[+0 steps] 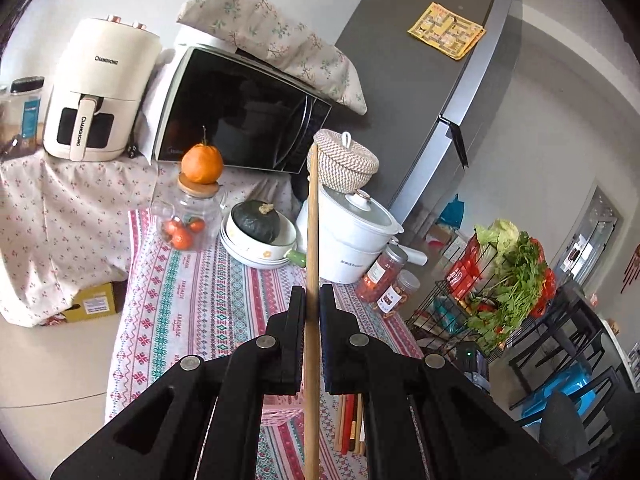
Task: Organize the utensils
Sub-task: 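Lift the chopstick with the left tool while the right tool grasps the plastic-wrapped chopsticks, then lower the chopstick into the pink basket with the left tool while the right tool inserts the wrapped chopsticks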
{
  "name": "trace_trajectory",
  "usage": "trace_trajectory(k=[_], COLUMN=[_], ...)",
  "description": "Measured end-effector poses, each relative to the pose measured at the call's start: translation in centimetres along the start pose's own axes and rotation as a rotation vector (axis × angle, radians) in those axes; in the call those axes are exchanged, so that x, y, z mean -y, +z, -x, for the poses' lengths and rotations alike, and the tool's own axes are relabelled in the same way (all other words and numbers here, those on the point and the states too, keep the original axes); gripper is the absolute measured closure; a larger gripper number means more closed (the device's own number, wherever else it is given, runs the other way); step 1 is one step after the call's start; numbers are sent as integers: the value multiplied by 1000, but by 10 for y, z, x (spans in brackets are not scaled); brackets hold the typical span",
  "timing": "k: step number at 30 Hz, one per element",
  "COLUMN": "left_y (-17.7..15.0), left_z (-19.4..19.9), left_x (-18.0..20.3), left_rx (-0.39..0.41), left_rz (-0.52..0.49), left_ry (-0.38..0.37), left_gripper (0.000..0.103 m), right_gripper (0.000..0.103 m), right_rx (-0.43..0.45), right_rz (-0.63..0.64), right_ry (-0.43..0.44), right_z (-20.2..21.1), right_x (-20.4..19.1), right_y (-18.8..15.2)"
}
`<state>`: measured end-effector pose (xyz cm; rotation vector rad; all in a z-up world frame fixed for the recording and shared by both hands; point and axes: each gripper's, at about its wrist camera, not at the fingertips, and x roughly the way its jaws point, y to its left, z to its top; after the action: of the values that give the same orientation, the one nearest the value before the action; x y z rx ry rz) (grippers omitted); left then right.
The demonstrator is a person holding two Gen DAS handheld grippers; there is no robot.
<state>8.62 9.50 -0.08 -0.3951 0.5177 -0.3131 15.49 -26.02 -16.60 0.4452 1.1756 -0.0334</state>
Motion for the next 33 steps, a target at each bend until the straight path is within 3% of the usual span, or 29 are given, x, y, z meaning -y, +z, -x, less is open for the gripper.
trace_trajectory(k=[7, 11, 18, 25, 33], left_y=[2, 1, 8, 4, -3], left_z=[-8, -14, -30, -53, -58], left_x=[-11, -13, -10, -11, -8], left_rx=[37, 50, 131, 189, 260], left_rz=[39, 51, 19, -35, -87], left_ry=[9, 11, 38, 82, 121], left_gripper=[96, 96, 96, 96, 96], right_gripper=[99, 99, 99, 99, 98], right_rx=[229, 370, 586, 689, 696], right_rz=[136, 242, 412, 453, 363], right_ry=[92, 207, 313, 373, 430], right_z=[58, 90, 131, 148, 146], right_x=[-37, -64, -101, -116, -103], right_y=[-7, -16, -40, -49, -41])
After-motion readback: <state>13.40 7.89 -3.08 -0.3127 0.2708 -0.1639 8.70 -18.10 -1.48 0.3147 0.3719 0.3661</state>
